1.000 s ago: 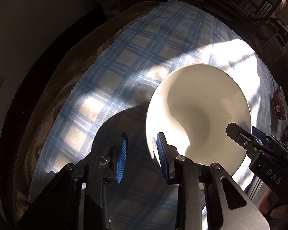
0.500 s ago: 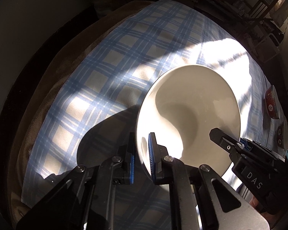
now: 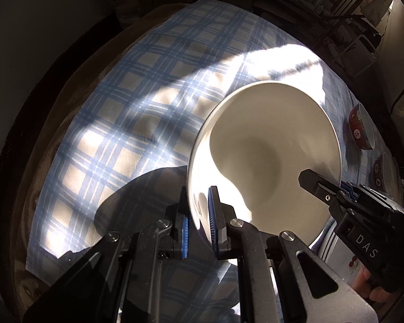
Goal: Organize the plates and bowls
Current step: 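Carry the white bowl with both tools and lower it onto the cloth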
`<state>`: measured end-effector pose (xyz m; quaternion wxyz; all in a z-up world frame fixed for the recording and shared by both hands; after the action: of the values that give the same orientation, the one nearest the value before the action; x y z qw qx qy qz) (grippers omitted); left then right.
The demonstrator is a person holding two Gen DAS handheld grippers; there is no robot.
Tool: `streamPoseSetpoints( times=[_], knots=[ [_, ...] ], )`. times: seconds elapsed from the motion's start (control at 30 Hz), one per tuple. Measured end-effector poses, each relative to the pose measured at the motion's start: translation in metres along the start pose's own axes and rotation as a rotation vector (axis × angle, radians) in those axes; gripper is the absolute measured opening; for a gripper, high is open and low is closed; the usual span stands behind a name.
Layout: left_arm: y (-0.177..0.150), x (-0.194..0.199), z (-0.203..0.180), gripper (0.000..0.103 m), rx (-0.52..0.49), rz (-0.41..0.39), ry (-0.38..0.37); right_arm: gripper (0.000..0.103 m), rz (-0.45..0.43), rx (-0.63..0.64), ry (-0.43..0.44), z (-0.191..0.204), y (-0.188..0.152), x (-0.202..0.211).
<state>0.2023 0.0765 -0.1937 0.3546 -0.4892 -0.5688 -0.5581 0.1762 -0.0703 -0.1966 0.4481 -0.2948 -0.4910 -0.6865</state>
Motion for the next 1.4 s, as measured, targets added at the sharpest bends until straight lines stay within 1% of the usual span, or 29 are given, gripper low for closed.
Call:
streamPoseSetpoints(
  times=[0.13,0.23,0.3,0.57,0.7,0.77,0.83,1.0,1.13,1.4],
  knots=[
    [-0.001,0.007,-0.022,0.012,-0.015,-0.003,-0.011,0.016,-0.021,0.009,-0.027,-0.012,0.000,0.019],
    [0.000,0.013,-0.045,0.012,-0.053,-0.024,0.004,0.016,-0.042,0.002,-0.047,-0.026,-0.001,0.035],
    [0.000,0.013,-0.059,0.012,-0.075,-0.026,0.000,0.016,-0.053,-0.010,-0.056,-0.039,-0.002,0.044],
    [-0.001,0.000,-0.116,0.012,-0.147,-0.006,-0.014,0.016,-0.075,-0.068,-0.096,-0.090,-0.011,0.070],
    [-0.001,-0.012,-0.141,0.012,-0.171,0.005,-0.043,0.016,-0.080,-0.095,-0.102,-0.112,-0.016,0.077],
    [-0.002,-0.017,-0.152,0.012,-0.182,0.012,-0.060,0.016,-0.079,-0.102,-0.104,-0.123,-0.020,0.078],
    [-0.003,-0.023,-0.163,0.012,-0.203,0.014,-0.062,0.016,-0.075,-0.111,-0.103,-0.134,-0.023,0.077],
    [0.002,-0.037,-0.187,0.012,-0.254,0.015,-0.028,0.016,-0.077,-0.155,-0.098,-0.158,-0.027,0.069],
    [0.008,-0.049,-0.194,0.012,-0.261,0.021,-0.037,0.016,-0.077,-0.201,-0.076,-0.177,-0.024,0.061],
    [0.009,-0.070,-0.196,0.013,-0.278,0.041,-0.036,0.016,-0.049,-0.253,-0.045,-0.192,-0.027,0.044]
  ],
)
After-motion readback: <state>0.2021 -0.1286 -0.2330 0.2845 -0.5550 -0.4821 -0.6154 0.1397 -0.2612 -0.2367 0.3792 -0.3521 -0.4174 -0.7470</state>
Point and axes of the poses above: each gripper's, at about its wrist camera, not at the fingertips, and x roughly against the way its jaws point, z to its left, y to its top, the point moved 7 cm from there along -x, roughly the way its jaws point, and after that the axes turned 3 degrees about y, right-handed, at the moved point
